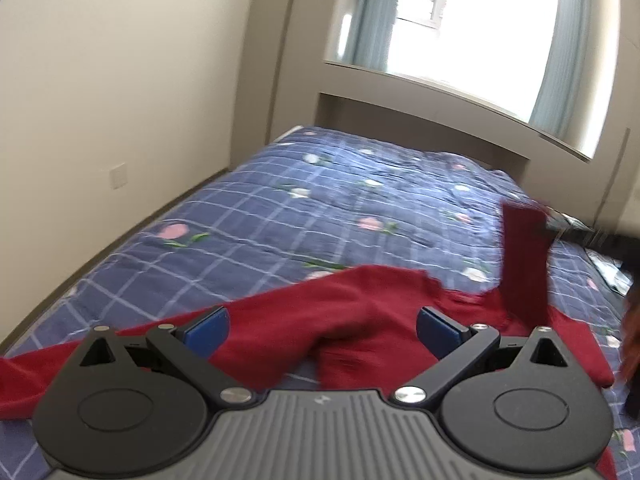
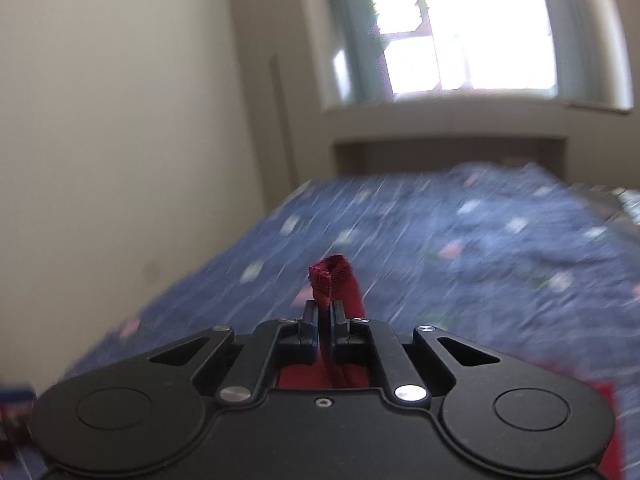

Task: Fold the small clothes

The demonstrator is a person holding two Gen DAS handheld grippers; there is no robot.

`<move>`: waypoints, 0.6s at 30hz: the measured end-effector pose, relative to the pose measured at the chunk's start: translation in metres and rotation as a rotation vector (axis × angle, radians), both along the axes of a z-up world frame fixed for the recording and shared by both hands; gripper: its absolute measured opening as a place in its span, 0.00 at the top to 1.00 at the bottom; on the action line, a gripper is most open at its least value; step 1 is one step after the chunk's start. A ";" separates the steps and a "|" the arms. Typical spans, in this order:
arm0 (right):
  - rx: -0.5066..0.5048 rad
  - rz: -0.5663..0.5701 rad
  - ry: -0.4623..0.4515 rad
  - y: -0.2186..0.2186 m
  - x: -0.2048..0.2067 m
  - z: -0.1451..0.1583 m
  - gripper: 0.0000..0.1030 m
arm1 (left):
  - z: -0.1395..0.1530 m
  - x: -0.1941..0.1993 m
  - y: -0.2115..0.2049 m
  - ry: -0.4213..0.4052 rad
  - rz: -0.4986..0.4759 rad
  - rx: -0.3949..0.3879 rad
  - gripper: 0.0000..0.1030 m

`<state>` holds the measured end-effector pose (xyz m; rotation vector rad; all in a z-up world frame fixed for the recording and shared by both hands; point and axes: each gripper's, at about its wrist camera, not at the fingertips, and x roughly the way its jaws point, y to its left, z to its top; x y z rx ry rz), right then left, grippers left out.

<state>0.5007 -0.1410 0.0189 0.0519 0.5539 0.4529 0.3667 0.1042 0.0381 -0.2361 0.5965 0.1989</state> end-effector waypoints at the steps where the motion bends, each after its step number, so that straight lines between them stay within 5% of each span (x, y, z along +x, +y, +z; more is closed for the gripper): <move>1: -0.022 0.028 0.038 0.015 0.000 -0.017 0.95 | -0.002 -0.001 0.004 0.002 0.009 0.001 0.01; 4: -0.085 0.069 0.113 0.041 -0.008 -0.059 0.94 | -0.010 0.004 0.014 0.013 0.029 -0.001 0.01; 6: -0.083 0.080 0.171 0.040 -0.011 -0.075 0.83 | -0.017 0.012 0.015 0.011 0.025 -0.014 0.01; 8: -0.052 0.083 0.181 0.025 -0.015 -0.073 0.53 | -0.024 0.020 0.014 0.003 0.017 -0.023 0.01; 11: -0.048 0.075 0.106 -0.019 -0.024 -0.052 0.24 | -0.037 0.039 0.004 0.002 -0.003 -0.025 0.01; 13: -0.081 0.019 0.031 -0.058 -0.030 -0.040 0.13 | -0.047 0.055 -0.009 0.001 -0.041 -0.031 0.00; 18: -0.267 -0.236 -0.066 -0.150 -0.018 -0.041 0.06 | -0.077 0.093 -0.054 0.003 -0.140 -0.010 0.00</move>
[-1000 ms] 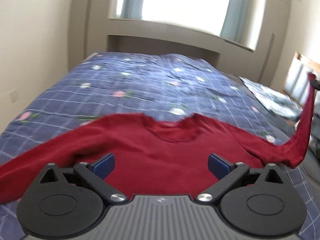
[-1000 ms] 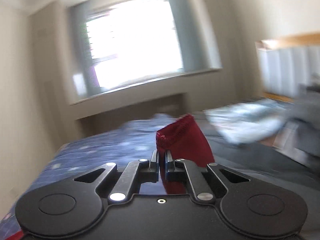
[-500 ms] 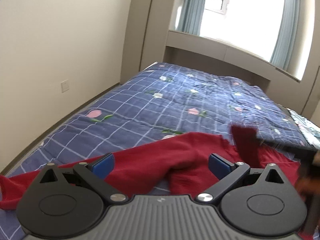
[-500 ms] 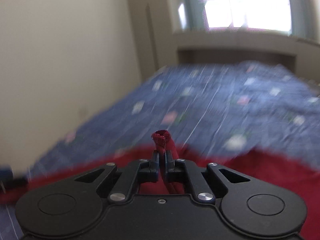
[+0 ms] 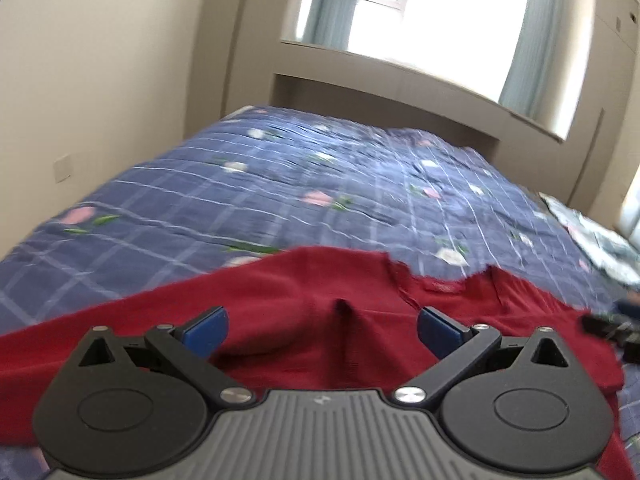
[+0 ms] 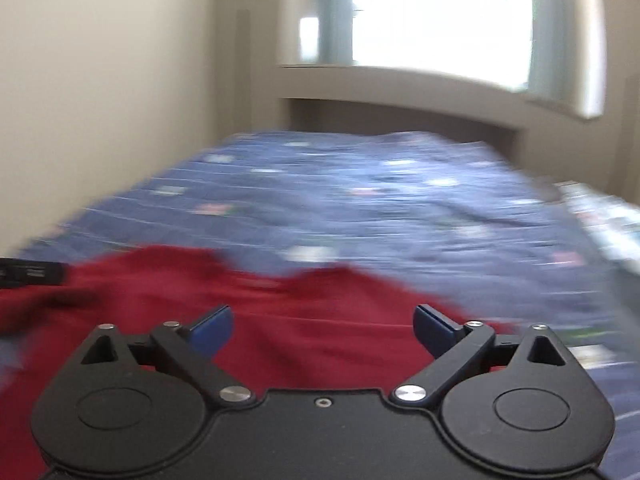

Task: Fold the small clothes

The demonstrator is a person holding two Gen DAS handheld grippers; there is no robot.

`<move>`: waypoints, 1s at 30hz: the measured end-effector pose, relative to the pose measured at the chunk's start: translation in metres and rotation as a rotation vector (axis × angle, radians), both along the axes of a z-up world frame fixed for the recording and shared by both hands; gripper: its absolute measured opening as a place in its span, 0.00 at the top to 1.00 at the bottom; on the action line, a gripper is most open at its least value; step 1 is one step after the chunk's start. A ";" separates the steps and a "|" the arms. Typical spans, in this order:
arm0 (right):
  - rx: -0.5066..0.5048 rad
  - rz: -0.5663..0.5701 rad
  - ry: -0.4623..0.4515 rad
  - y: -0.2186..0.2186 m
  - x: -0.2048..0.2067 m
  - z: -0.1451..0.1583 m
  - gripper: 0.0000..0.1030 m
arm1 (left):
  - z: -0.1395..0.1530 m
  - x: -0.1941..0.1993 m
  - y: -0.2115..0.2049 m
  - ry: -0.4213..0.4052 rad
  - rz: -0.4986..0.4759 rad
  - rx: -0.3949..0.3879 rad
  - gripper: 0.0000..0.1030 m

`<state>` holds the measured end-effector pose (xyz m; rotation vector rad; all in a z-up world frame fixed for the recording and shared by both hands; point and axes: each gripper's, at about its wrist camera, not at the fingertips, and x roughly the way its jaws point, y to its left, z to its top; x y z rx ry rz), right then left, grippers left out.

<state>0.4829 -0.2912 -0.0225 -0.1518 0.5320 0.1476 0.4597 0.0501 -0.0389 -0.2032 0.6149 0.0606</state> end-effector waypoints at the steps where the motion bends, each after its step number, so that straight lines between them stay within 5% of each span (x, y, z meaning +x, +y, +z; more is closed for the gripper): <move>1: -0.019 -0.050 -0.007 -0.017 0.004 -0.005 0.06 | -0.006 0.006 -0.008 0.003 -0.001 0.016 0.00; 9: -0.013 -0.267 0.076 -0.098 0.051 -0.057 0.06 | -0.047 0.038 -0.035 0.067 0.140 0.211 0.00; 12: -0.061 -0.316 0.087 -0.105 0.057 -0.071 0.07 | -0.060 0.040 -0.028 0.098 0.148 0.195 0.00; 15: -0.013 -0.334 0.089 -0.115 0.039 -0.064 0.09 | -0.062 0.037 -0.029 0.082 0.150 0.205 0.00; 19: 0.021 -0.201 0.047 -0.101 -0.026 -0.046 0.01 | -0.065 0.034 -0.029 0.062 0.151 0.198 0.00; 25: -0.200 0.021 -0.007 -0.042 -0.087 -0.058 0.01 | -0.065 0.034 -0.030 0.054 0.153 0.206 0.00; 30: -0.344 -0.170 -0.100 -0.024 -0.055 -0.072 0.01 | -0.065 0.032 -0.031 0.048 0.153 0.204 0.00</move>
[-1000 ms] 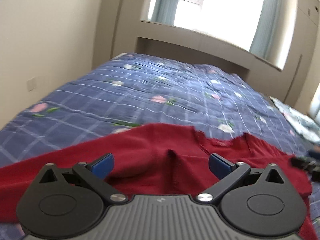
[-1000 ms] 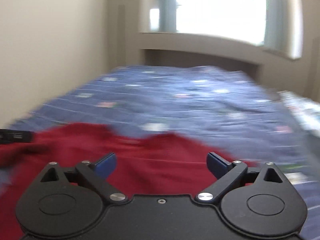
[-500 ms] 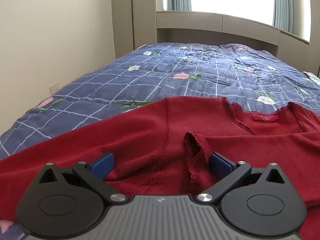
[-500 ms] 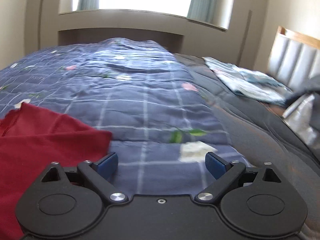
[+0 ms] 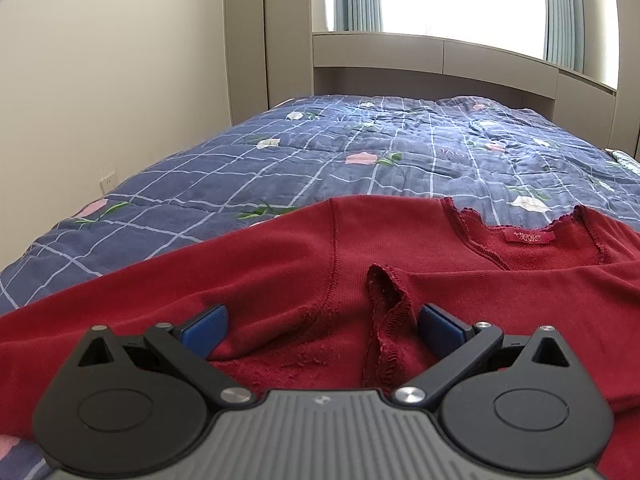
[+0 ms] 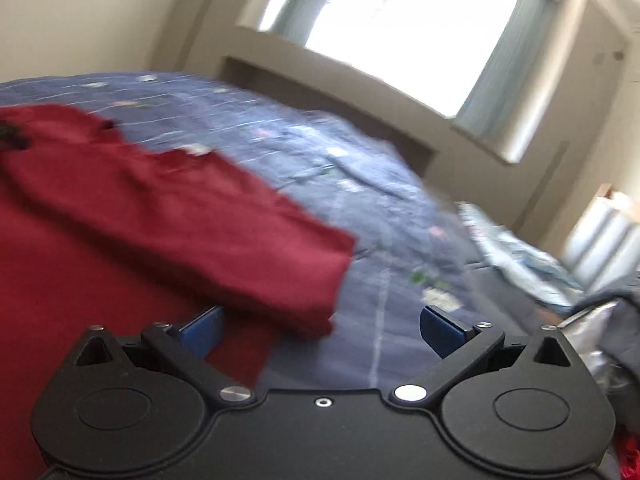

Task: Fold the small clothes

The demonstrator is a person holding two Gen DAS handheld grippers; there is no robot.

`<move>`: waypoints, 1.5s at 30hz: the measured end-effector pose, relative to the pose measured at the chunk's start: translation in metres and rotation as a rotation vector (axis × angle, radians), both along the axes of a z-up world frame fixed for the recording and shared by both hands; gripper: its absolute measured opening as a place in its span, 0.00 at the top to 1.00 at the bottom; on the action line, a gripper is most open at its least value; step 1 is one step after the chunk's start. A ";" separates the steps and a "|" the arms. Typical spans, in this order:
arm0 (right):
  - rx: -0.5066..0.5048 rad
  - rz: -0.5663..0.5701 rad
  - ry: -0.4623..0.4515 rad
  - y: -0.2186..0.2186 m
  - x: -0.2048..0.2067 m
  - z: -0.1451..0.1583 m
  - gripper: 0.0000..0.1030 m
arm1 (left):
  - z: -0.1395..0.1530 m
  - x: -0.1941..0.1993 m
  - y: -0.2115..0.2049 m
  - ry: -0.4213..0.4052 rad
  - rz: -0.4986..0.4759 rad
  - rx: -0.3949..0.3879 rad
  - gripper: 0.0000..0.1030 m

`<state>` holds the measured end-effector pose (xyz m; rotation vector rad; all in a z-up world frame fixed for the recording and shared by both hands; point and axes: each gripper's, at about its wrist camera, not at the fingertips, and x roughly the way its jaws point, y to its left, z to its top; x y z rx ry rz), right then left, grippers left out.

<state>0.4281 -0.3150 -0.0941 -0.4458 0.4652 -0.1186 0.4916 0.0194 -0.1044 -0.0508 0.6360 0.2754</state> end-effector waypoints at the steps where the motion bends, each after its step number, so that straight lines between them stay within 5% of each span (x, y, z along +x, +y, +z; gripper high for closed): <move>1: 0.004 -0.045 -0.032 -0.002 0.007 0.000 0.01 | 0.000 0.000 0.000 -0.001 0.000 0.001 0.00; 5: 0.051 -0.202 -0.083 -0.022 0.014 0.001 0.01 | -0.001 -0.001 -0.001 -0.001 0.002 0.011 0.00; 9: 0.109 -0.243 -0.027 -0.039 0.007 -0.004 0.01 | -0.001 0.000 -0.001 0.001 0.001 0.014 0.00; 14: 0.191 -0.204 0.064 -0.044 0.008 0.004 0.01 | -0.001 0.000 0.000 0.000 0.002 0.010 0.00; 19: 0.234 -0.154 0.046 -0.024 -0.040 0.035 0.01 | 0.020 -0.014 0.006 0.028 -0.025 -0.037 0.00; 26: 0.254 0.110 0.109 0.040 -0.092 0.058 0.01 | 0.069 -0.114 0.051 -0.041 -0.001 -0.182 0.00; 31: 0.256 0.279 0.167 0.080 -0.120 0.053 0.01 | 0.061 -0.188 0.129 -0.044 0.233 -0.248 0.00; 36: 0.258 0.302 0.210 0.096 -0.132 0.037 0.01 | 0.039 -0.240 0.204 -0.054 0.542 -0.273 0.00; 45: 0.299 0.257 0.280 0.091 -0.136 0.021 0.01 | 0.031 -0.254 0.268 -0.150 0.851 -0.355 0.08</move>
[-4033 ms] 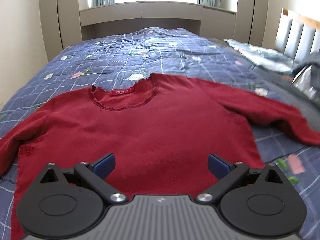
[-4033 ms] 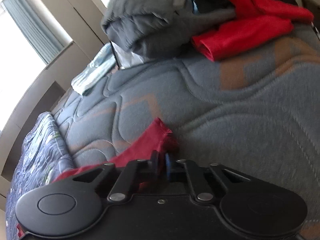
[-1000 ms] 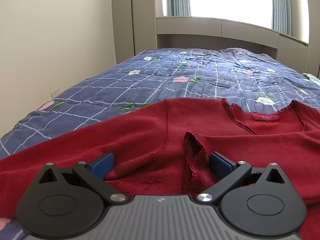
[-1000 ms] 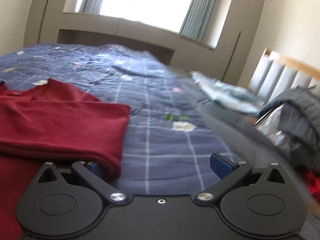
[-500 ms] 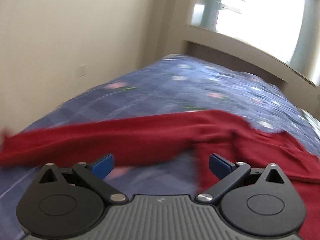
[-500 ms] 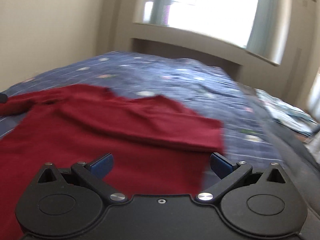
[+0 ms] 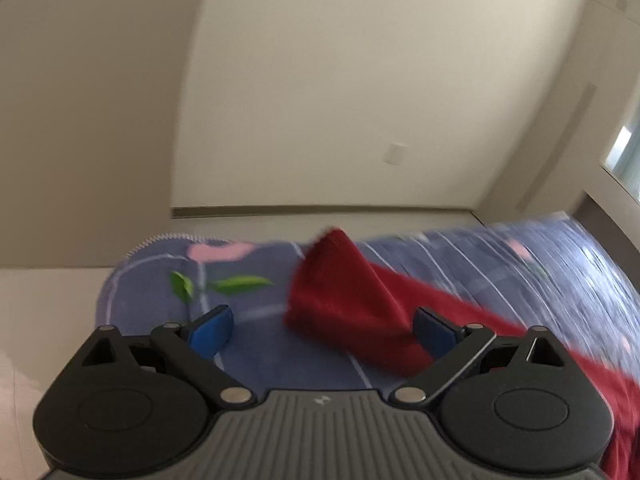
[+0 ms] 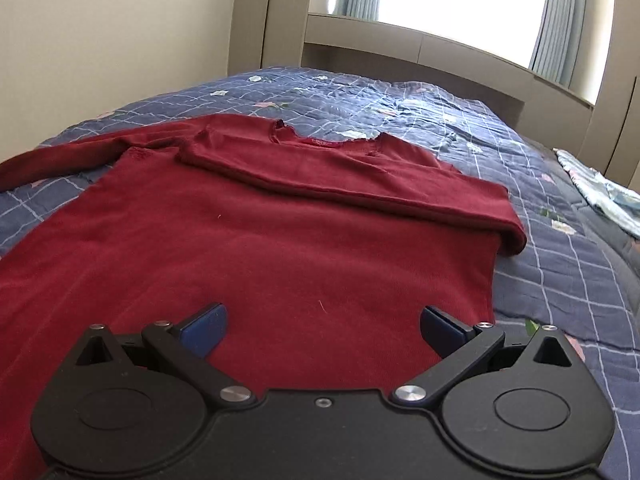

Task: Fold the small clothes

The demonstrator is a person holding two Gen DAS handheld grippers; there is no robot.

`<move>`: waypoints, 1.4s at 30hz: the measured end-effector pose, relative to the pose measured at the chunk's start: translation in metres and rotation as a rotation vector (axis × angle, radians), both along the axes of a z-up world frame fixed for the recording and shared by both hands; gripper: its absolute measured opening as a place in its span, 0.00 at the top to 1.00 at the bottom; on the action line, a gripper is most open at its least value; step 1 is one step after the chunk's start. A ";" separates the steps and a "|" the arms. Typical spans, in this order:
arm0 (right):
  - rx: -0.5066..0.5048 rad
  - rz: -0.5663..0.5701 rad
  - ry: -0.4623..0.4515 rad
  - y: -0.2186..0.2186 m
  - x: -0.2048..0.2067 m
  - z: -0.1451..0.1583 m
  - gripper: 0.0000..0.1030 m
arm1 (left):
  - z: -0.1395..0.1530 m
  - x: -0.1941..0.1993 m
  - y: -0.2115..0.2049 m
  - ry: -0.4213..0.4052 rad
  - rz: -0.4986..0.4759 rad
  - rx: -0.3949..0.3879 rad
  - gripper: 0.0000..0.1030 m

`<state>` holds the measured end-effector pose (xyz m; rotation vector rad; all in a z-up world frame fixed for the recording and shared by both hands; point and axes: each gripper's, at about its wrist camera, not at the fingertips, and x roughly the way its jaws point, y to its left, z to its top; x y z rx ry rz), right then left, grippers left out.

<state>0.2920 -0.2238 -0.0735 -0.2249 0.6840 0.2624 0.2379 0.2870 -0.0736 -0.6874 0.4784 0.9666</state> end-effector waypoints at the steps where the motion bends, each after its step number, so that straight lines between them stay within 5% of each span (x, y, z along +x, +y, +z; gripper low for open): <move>1: 0.001 -0.002 0.003 -0.001 0.001 0.000 0.01 | 0.000 0.003 0.004 0.000 0.025 -0.009 0.16; 5: 0.007 -0.004 0.009 -0.002 0.002 -0.002 0.01 | 0.001 0.001 0.008 -0.010 0.044 -0.009 0.47; 7: 0.010 -0.004 0.007 -0.003 0.002 -0.003 0.01 | 0.003 0.001 0.011 -0.031 0.030 -0.016 0.88; 9: 0.012 0.002 0.004 -0.003 0.004 -0.002 0.01 | 0.007 0.004 0.014 -0.052 0.017 -0.006 0.97; 17: 0.021 0.021 -0.089 -0.013 0.024 0.023 0.01 | 0.109 0.072 -0.014 -0.267 -0.243 0.170 0.98; 22: 0.064 0.006 -0.122 -0.035 0.044 0.037 0.01 | 0.173 0.140 -0.100 -0.377 -0.551 0.247 0.98; 25: 0.062 -0.030 -0.134 -0.055 0.055 0.039 0.01 | 0.187 0.182 -0.180 -0.405 -0.775 0.274 0.98; 32: 0.013 -0.143 -0.111 -0.116 0.055 0.032 0.01 | 0.119 0.257 -0.342 -0.301 -1.122 0.216 0.98; 38: 0.010 -0.229 -0.064 -0.162 0.043 0.020 0.00 | 0.034 0.277 -0.386 -0.179 -1.224 0.103 0.97; 41: 0.036 -0.257 -0.047 -0.173 0.042 0.016 0.00 | 0.012 0.282 -0.384 -0.127 -1.264 0.016 0.77; 42: 0.049 -0.262 -0.042 -0.175 0.043 0.016 0.00 | 0.008 0.280 -0.381 -0.122 -1.271 -0.002 0.52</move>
